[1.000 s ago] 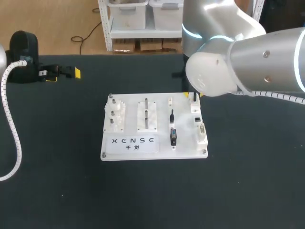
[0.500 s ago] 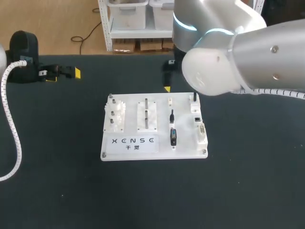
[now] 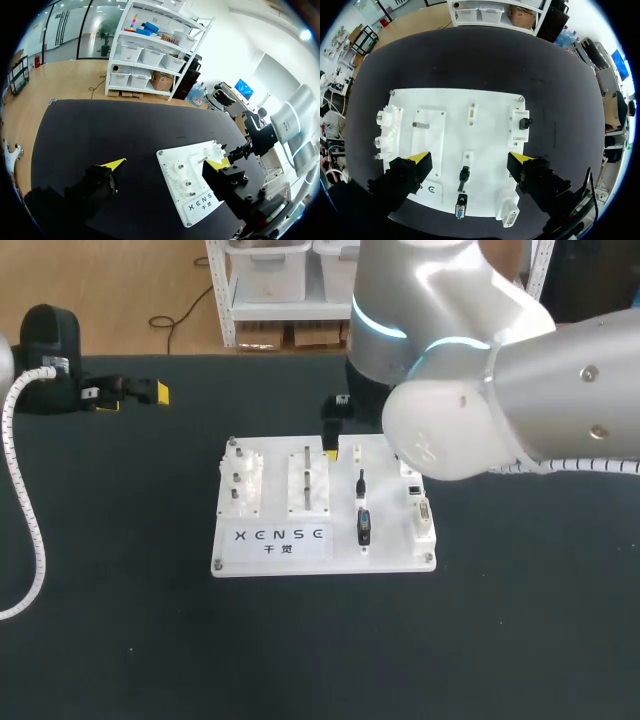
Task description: Insert the USB connector, Ethernet cable, and multi-pin plug into their matching sockets one by one.
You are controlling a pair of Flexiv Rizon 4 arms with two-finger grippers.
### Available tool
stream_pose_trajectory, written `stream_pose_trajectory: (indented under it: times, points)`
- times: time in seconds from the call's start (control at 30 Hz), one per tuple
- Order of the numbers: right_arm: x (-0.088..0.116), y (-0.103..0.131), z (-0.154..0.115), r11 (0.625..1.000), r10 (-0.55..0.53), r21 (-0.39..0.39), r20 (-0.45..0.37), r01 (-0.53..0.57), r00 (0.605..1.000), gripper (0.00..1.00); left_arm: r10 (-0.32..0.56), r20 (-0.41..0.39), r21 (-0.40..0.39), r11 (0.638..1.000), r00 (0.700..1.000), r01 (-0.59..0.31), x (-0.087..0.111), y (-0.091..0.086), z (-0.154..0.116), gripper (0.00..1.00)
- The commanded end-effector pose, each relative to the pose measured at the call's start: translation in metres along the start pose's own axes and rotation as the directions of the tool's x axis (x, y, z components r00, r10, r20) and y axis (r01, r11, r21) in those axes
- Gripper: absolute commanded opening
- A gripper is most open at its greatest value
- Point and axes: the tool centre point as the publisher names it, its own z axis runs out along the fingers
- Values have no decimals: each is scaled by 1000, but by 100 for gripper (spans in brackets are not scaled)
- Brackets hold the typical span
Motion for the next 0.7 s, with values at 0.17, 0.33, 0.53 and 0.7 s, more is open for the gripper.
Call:
stream_pose_trajectory:
  times: [0.17,0.33,0.53,0.7]
  points:
    - [13,7,13,1000,-17,9,-19,17,1000,100,0,0,0,1000,1000,0,0,0,0,100]
    - [21,8,18,1000,-26,0,-25,26,999,100,0,0,0,1000,1000,0,0,0,0,100]
    - [25,8,26,999,-37,-6,-41,37,998,100,0,0,0,1000,1000,0,0,0,0,100]
    - [27,7,30,999,-41,-5,-51,41,998,100,0,0,0,1000,1000,0,0,0,0,100]
